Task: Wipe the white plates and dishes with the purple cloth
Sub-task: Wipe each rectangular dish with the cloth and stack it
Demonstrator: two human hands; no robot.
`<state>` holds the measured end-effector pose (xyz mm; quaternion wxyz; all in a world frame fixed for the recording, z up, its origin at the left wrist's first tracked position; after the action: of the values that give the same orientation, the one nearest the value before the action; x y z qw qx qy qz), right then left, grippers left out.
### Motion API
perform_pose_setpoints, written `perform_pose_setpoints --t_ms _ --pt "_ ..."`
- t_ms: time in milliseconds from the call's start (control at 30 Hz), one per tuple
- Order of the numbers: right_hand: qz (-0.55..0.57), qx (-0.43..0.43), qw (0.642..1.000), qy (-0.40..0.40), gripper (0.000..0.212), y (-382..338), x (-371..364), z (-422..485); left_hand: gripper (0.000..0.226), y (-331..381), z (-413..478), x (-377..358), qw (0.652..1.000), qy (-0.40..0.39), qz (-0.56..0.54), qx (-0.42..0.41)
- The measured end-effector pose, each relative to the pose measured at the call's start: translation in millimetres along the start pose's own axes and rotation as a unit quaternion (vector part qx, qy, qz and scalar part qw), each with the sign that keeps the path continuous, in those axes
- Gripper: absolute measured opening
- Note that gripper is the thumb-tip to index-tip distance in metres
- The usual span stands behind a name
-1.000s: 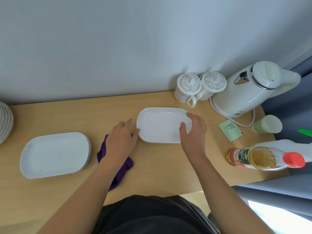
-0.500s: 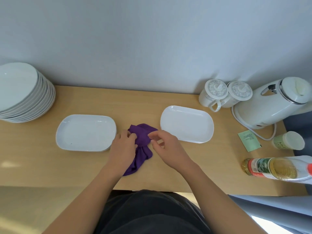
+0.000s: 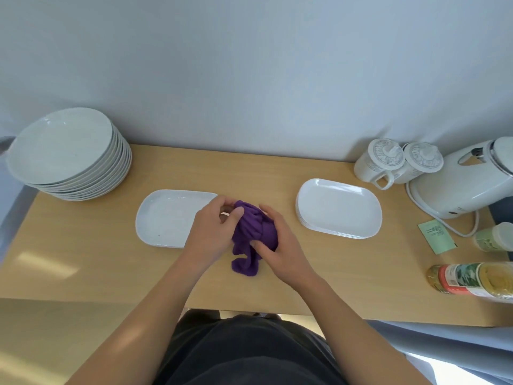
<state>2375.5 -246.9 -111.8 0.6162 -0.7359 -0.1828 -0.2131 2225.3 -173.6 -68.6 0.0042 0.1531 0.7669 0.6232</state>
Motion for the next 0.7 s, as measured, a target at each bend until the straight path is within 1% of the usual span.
perform_pose_setpoints --t_ms 133,200,300,367,433,533,600,667,700 --pt "0.046 -0.02 0.996 0.071 0.057 -24 -12 8 0.015 -5 11 43 0.993 0.009 0.1 -0.055" --pt "0.052 -0.026 0.994 0.095 0.051 -37 -20 13 0.021 -21 21 73 0.987 0.027 0.148 -0.054" --pt "0.034 -0.033 0.994 0.094 0.05 -56 -39 20 0.028 -49 34 116 0.974 0.053 0.218 -0.038" --pt "-0.017 -0.042 0.995 0.084 0.053 -65 -57 26 0.032 -64 40 142 0.96 0.072 0.267 -0.029" --pt "-0.102 -0.061 0.989 0.086 0.055 -67 -74 33 0.035 -74 45 161 0.95 0.086 0.299 -0.024" --pt "-0.238 -0.113 0.96 0.099 0.055 -60 -97 39 0.032 -86 55 175 0.947 0.073 0.312 -0.005" --pt "-0.298 -0.126 0.936 0.138 0.054 -59 -108 38 0.028 -93 60 179 0.952 0.055 0.3 0.007" --pt "-0.337 -0.11 0.916 0.186 0.051 -60 -116 38 0.024 -96 63 183 0.958 0.045 0.283 0.003" --pt "-0.348 -0.099 0.912 0.194 0.051 -59 -120 39 0.022 -97 65 186 0.961 0.043 0.273 -0.002"
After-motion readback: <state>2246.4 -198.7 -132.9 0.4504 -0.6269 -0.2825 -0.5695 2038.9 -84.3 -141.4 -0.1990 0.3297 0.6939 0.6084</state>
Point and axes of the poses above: each hand's wrist, its own z-axis towards the middle knuckle, its own x-axis out of the back of the hand, y = z × x, the point moved 5 cm from there along z, towards the middle knuckle, and after that the axes turned 13 degrees about -z, right-handed, at the moved point
